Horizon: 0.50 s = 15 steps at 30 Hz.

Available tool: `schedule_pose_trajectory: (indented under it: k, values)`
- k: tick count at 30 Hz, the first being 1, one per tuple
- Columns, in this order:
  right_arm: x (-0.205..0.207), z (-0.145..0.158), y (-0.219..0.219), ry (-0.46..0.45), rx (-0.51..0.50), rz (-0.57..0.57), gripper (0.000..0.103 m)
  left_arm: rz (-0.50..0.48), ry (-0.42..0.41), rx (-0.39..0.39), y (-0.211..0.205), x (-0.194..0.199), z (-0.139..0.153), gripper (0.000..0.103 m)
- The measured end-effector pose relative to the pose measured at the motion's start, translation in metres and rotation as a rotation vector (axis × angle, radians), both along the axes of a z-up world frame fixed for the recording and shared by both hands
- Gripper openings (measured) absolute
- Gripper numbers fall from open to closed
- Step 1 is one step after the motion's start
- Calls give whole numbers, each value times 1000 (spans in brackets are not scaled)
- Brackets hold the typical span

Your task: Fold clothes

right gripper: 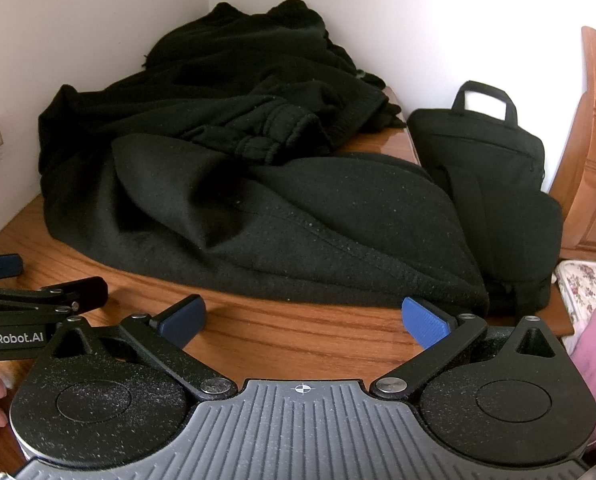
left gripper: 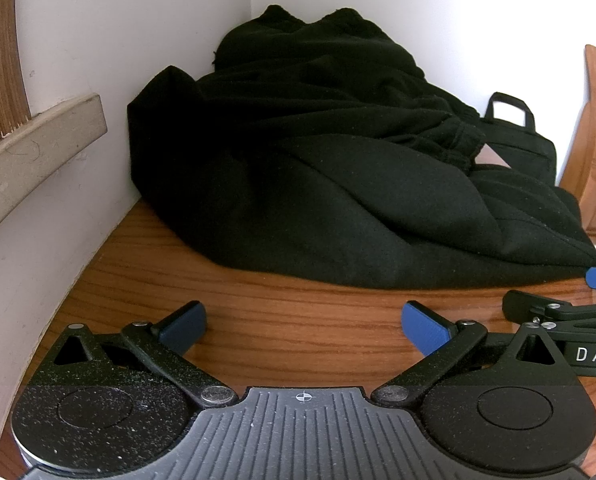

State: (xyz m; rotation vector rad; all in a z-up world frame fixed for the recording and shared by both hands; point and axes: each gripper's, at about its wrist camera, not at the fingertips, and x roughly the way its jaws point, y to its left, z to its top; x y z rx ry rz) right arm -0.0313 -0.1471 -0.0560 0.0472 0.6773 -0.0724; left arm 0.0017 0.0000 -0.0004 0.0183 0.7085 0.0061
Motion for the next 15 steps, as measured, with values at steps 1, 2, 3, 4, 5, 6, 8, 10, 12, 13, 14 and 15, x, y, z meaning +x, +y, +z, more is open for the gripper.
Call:
schedule_pose_trajectory:
  k: [1, 2, 3, 4, 5, 6, 8, 10, 12, 13, 14, 15]
  values:
    - [0, 0, 0, 0, 0, 0, 103, 0, 0, 0, 0, 0, 0, 103]
    - [0, 0, 1, 0, 0, 0, 103, 0, 0, 0, 0, 0, 0, 103]
    - [0, -1, 1, 0, 0, 0, 103, 0, 0, 0, 0, 0, 0, 103]
    - [0, -1, 2, 0, 1, -1, 103, 0, 0, 0, 0, 0, 0, 103]
    - [0, -1, 2, 0, 1, -1, 103, 0, 0, 1, 0, 0, 0, 103]
    - [0, -1, 3, -1, 2, -4, 103, 5, -1, 0, -1, -2, 0, 103]
    - [1, -1, 4, -1, 2, -2, 103, 15, -2, -1, 0, -5, 0, 103]
    - [1, -2, 3, -1, 3, 26, 103, 16, -9, -14, 1, -7, 8, 103]
    - [0, -2, 1, -1, 3, 50, 103, 15, -15, -28, 3, -10, 15, 103]
    - [-2, -1, 1, -1, 3, 52, 103, 22, -43, -37, 3, -13, 24, 103]
    - [-3, -1, 1, -1, 1, 53, 103, 29, -74, -46, 3, -16, 32, 103]
    - [-3, 0, 2, -1, 0, 53, 103, 39, -110, -54, 3, -21, 41, 103]
